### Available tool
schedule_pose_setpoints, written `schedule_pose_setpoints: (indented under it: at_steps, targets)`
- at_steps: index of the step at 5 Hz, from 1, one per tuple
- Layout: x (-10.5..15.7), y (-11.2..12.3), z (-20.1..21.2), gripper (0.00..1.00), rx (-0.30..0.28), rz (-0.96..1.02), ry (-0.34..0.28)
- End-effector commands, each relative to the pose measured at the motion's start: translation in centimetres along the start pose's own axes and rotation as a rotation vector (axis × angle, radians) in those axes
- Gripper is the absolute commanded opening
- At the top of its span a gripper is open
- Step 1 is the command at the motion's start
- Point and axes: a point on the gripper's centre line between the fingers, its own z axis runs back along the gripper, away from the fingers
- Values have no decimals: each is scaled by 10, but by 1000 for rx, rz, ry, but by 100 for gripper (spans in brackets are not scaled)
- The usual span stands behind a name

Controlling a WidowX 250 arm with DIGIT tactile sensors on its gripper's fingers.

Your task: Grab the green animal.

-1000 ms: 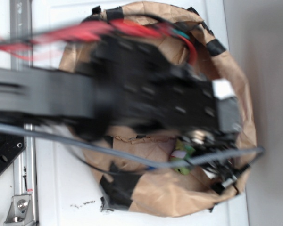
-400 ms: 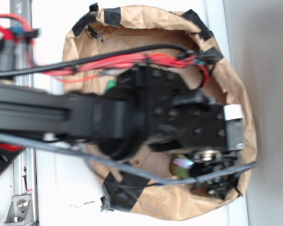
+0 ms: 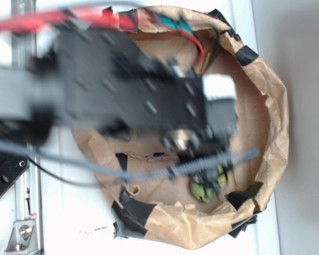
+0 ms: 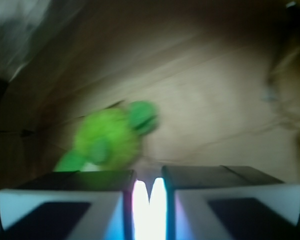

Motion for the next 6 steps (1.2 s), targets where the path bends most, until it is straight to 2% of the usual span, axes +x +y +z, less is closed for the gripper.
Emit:
schedule_pose_setpoints:
  at_steps: [1,2,3,4,5,6]
  targets:
    - [10,20,72,100,-6,24,-80]
    - [15,7,32,100,-42,-14,-12]
    - [20,-18,-21,100,-68,-46,12]
    - [26,-49,-56,100,-84,-102,51]
    - [16,-88,-73,100,-176,-215,154]
    - [-2,-99,-78,100,-156,-243,205]
